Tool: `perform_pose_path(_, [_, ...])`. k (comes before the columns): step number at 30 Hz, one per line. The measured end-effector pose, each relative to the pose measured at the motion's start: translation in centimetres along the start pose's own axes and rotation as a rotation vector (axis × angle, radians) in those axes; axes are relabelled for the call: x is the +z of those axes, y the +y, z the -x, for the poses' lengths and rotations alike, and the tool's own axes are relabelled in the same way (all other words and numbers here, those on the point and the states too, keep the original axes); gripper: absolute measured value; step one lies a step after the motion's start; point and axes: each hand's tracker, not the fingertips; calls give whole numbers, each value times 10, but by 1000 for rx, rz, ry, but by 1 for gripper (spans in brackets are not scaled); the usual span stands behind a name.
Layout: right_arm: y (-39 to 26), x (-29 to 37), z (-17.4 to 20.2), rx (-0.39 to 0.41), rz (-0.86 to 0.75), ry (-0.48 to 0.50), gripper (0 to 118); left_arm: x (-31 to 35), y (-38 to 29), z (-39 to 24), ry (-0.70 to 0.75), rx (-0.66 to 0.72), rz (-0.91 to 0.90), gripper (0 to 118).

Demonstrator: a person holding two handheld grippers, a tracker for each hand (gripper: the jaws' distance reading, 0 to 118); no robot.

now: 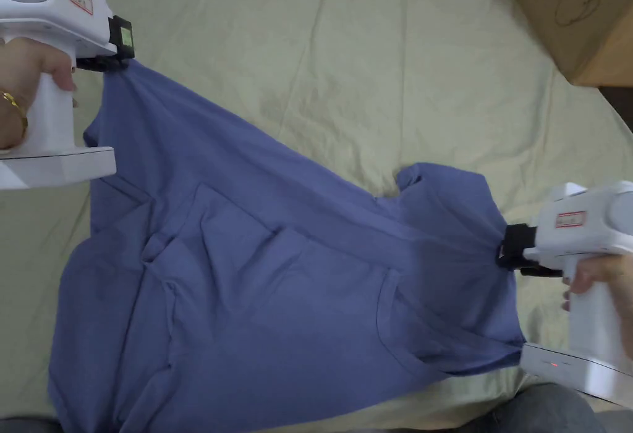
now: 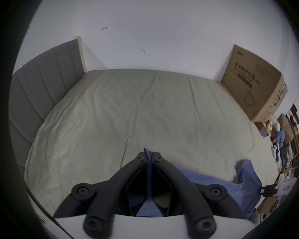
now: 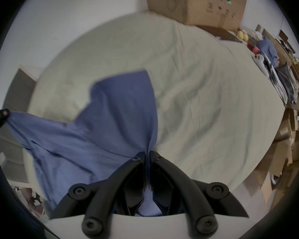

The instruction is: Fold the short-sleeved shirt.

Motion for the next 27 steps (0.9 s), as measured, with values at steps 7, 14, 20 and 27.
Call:
perform_pose_path(7, [20,139,9,149,-258,175,4,100,3,33,-62,84,-189,0])
perform_pose_path(14, [45,266,24,242,-517,229,4,201,28,75,-53,103,-378,0])
perform_pose_path(20, [66,350,39,248,-719,271,4,275,55,82,-67,90,-536,0])
perform_pose_path(27, [80,422,68,306,-850,226,4,327,82,75,-57,78,-642,0])
